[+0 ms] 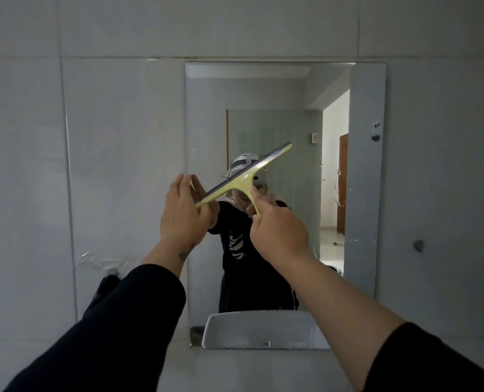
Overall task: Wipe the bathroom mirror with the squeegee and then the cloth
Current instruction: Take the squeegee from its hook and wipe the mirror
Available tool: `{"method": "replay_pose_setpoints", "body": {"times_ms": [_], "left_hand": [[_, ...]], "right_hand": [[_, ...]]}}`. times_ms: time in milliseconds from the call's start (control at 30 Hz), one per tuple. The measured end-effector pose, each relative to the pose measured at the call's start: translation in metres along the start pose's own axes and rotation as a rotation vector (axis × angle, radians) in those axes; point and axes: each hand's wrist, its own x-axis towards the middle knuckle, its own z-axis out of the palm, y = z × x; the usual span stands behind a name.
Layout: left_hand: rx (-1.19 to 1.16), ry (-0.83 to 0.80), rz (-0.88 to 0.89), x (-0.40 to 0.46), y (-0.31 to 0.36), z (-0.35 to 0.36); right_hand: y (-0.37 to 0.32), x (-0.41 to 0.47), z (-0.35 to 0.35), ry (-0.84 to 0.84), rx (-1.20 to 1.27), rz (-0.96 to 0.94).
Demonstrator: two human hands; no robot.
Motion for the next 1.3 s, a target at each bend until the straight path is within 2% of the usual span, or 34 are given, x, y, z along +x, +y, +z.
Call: {"method": "replay_pose_setpoints", "body": {"times_ms": [167, 400, 833, 1033, 1300], "left_hand": [[0.096, -0.079, 0.044, -0.011, -0.002, 0.009], [0.21, -0.075, 0.047, -0.025, 0.017, 0.022], [0.26, -0.133, 0.015, -0.025, 0.02, 0.033], [0.302, -0.148, 0.036, -0.025, 0.017, 0.031], [0.278, -0.165, 0.051, -0.023, 0.01, 0.035]], "right_hand": [[0.018, 0.001, -0.024, -0.045, -0.185, -0.037], [0.051, -0.004, -0.057, -0.057, -0.319, 0.001], [0.112, -0.014, -0.078, -0.022, -0.28, 0.192], [0.115, -0.031, -0.083, -0.028, -0.183, 0.334], [0.127, -0.054, -0.059, -0.008, -0.038, 0.421]]}}
